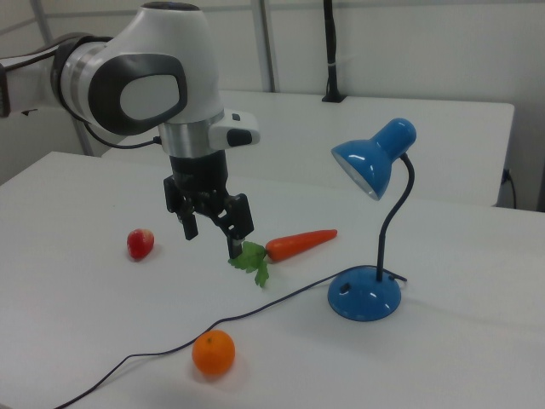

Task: Turn on desk lamp
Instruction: 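Move the gripper toward the blue lamp's round base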

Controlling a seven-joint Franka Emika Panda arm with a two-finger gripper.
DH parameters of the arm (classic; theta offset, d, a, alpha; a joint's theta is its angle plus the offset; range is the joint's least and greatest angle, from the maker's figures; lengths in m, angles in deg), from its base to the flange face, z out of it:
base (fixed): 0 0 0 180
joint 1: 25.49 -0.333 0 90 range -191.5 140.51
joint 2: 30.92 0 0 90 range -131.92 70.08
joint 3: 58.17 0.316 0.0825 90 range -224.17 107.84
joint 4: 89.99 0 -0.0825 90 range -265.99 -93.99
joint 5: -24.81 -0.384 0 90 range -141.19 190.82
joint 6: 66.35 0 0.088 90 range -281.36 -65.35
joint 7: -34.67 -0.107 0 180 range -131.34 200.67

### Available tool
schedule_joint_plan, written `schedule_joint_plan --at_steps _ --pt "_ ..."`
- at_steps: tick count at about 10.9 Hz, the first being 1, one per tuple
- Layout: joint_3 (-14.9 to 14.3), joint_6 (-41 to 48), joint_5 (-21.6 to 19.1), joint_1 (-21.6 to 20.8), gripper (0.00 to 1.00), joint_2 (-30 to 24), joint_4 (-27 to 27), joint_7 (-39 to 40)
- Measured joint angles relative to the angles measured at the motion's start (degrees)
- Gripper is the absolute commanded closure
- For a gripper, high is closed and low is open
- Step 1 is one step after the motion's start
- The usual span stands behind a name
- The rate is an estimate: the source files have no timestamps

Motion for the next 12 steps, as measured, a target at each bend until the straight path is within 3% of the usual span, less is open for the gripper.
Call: schedule_joint_plan --at_steps 9,12 --pt "-0.05 0.09 0.01 0.0 0.0 0.02 0.0 0.47" --pt "-0.08 0.09 0.01 0.0 0.32 0.15 0.0 -0.51"
